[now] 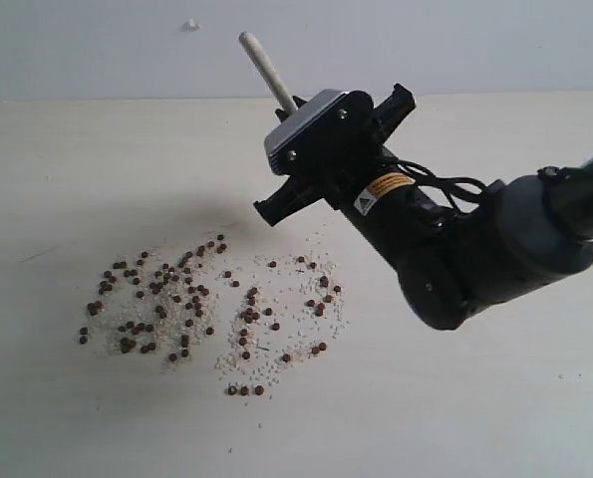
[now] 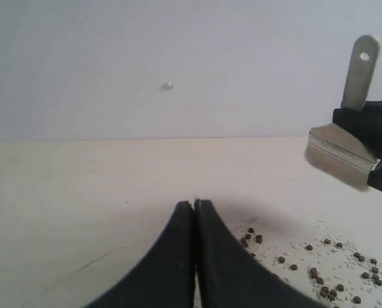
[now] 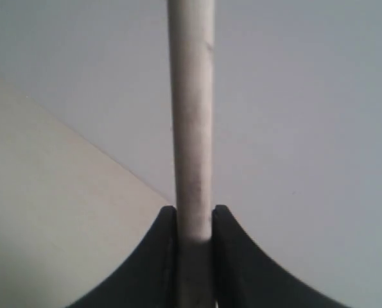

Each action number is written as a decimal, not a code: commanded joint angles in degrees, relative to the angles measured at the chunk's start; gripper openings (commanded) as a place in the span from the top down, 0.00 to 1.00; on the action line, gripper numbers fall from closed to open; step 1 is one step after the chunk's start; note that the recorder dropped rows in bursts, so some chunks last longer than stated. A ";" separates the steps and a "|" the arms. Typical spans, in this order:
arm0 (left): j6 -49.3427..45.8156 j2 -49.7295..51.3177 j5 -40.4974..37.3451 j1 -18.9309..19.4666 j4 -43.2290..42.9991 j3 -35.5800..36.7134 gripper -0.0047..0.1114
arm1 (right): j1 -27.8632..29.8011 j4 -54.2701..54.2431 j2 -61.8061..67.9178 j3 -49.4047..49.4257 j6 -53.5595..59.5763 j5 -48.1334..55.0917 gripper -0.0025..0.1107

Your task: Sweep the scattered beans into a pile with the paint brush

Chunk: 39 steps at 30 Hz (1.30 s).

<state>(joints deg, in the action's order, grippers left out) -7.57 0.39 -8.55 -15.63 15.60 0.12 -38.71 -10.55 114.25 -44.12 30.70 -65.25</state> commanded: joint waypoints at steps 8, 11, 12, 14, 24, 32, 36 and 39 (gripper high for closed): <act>0.30 -0.39 0.52 -0.29 0.58 -0.12 0.96 | 8.18 16.45 3.91 -0.25 -9.35 2.99 0.98; 0.30 -0.39 0.52 -0.29 0.58 -0.12 0.96 | 8.18 16.97 6.39 -0.25 -9.19 2.99 0.98; 0.30 -0.39 0.52 -0.29 0.58 -0.12 0.96 | 8.18 16.97 7.34 -0.25 -10.04 2.99 0.98; 0.30 -0.39 0.52 -0.29 0.58 -0.12 0.96 | 8.18 17.97 7.60 -0.25 -11.85 2.99 0.98; 0.30 -0.39 0.52 -0.29 0.58 -0.12 0.96 | 8.06 35.04 7.60 -0.25 -34.53 3.63 0.98; 0.30 -0.39 0.52 -0.29 0.58 -0.12 0.96 | 8.06 41.57 7.60 -0.25 -45.10 2.57 0.98; 0.30 -0.39 0.52 -0.29 0.58 -0.12 0.96 | 8.06 43.72 6.82 -0.25 -46.91 0.61 0.98; 0.30 -0.39 0.52 -0.29 0.58 -0.12 0.96 | 8.06 43.62 4.59 -0.25 -47.73 0.41 0.98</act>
<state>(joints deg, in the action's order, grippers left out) -7.57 0.39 -8.55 -15.63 15.60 0.12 -30.74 31.86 120.83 -44.25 -15.72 -64.49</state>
